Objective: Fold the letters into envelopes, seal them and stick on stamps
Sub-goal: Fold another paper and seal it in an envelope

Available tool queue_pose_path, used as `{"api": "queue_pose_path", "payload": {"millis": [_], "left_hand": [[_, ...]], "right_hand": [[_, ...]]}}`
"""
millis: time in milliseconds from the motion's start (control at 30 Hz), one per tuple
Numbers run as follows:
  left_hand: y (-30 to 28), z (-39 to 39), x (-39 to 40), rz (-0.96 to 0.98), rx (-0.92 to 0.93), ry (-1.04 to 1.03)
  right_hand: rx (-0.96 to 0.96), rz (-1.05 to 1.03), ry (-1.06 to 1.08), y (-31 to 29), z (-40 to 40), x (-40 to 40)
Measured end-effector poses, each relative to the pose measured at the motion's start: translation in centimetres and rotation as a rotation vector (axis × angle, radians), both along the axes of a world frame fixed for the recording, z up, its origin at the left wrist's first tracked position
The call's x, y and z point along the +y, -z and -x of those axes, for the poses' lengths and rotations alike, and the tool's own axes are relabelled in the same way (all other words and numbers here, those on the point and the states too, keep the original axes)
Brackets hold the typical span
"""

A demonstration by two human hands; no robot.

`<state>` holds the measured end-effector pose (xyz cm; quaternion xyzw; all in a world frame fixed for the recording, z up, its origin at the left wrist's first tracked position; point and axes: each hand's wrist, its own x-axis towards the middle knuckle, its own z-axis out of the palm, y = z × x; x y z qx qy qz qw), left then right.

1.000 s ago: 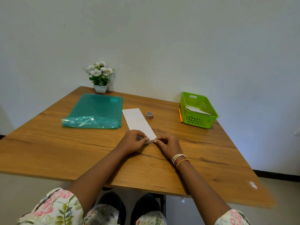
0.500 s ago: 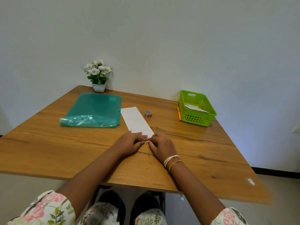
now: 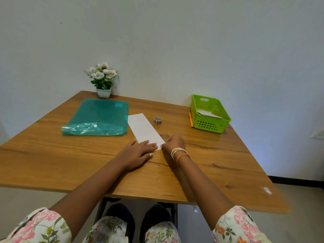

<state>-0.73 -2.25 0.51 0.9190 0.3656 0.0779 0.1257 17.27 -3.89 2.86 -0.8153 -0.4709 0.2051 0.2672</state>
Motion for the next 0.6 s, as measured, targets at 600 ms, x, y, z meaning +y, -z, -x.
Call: {"api": "queue_pose_path", "payload": {"millis": [600], "left_hand": [[-1.3, -3.6, -2.6, -0.299, -0.594, -0.521]], "right_hand": [[0.774, -0.276, -0.238, -3.7, 2.3, -1.5]]}}
